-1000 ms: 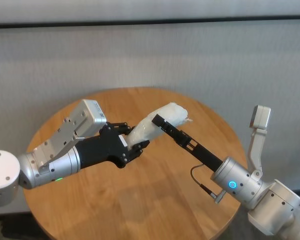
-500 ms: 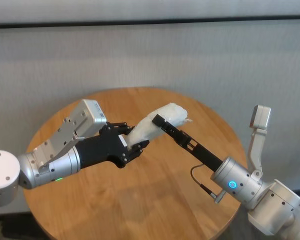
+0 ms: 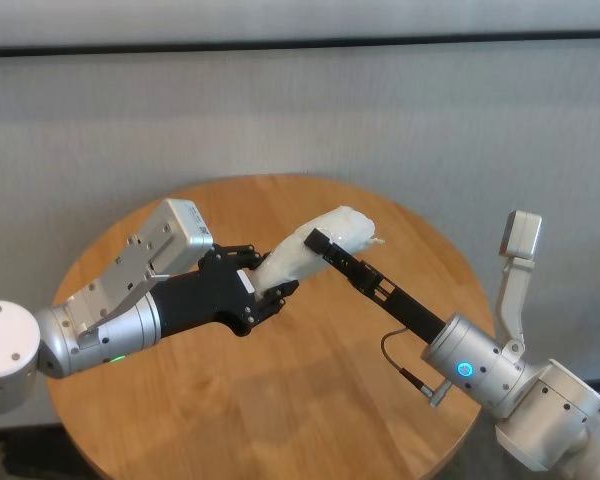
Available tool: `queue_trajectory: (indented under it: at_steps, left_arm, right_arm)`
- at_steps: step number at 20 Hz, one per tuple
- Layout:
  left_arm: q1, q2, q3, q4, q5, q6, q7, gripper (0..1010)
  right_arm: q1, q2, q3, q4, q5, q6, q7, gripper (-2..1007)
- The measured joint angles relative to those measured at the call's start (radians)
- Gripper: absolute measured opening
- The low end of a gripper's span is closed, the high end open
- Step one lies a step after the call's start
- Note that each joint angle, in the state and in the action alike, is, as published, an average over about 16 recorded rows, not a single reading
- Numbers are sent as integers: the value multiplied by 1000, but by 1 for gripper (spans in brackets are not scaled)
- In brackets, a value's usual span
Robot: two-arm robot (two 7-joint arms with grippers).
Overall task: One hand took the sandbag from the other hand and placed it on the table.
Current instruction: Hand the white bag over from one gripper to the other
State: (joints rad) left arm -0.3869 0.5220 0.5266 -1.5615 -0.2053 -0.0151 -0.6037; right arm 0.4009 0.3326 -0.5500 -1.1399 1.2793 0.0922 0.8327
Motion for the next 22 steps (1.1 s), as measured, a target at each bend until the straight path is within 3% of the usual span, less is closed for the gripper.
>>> queue_trajectory:
  at_steps: [22]
  left_arm:
    - [0,0,0,0,0,0,0,395]
  right_arm:
    - [-3,-3,2,4,9,-2,7,565]
